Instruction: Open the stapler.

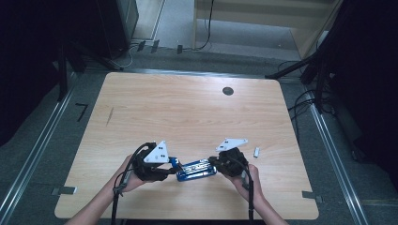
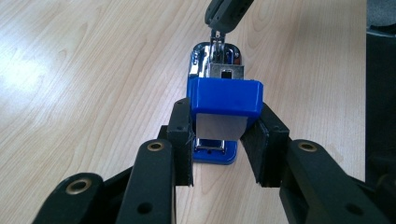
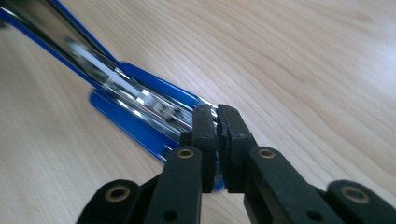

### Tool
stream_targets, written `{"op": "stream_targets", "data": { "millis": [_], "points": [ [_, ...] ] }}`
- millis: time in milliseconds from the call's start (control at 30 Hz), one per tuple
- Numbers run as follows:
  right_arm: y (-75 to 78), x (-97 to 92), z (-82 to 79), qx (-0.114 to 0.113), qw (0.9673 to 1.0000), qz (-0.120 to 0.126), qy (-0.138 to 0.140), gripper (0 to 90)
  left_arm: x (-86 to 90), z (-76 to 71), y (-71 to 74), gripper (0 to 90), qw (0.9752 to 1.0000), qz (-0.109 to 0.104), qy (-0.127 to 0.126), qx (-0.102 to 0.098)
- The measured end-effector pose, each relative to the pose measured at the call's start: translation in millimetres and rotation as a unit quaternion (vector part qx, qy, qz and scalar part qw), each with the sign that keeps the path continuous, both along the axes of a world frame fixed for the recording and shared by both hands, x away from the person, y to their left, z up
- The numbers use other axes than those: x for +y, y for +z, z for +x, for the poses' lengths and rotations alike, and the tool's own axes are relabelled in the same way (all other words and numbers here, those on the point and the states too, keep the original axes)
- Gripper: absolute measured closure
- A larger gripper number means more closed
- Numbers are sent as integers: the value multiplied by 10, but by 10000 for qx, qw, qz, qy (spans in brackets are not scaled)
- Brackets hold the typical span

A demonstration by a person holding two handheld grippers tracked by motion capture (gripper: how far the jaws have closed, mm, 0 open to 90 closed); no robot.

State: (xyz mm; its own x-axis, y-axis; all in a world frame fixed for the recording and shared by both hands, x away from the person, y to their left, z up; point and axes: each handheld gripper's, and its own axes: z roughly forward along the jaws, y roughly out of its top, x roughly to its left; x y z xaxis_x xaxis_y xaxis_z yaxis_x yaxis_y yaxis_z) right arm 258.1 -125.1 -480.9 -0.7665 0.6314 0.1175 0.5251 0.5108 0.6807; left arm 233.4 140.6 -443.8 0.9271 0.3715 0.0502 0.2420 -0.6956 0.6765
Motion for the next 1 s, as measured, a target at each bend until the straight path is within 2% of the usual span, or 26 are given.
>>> {"op": "stream_targets", "data": {
  "millis": [67,167,367,533,1000],
  "points": [
    [36,71,-22,18,9998,129,139,900,0,3,-1,666,10000,-7,-3,2],
    [93,225,-76,47,9979,355,534,900,1,9,1,666,10000,-6,-13,17],
    [156,478,-168,-79,9945,465,934,900,-3,15,6,666,10000,19,-32,17],
    [138,581,-185,-165,9943,387,982,900,-14,25,10,666,10000,16,-57,7],
    [69,579,-128,-119,9947,401,941,900,-55,58,19,662,9999,-10,-126,-5]
  ]
}}
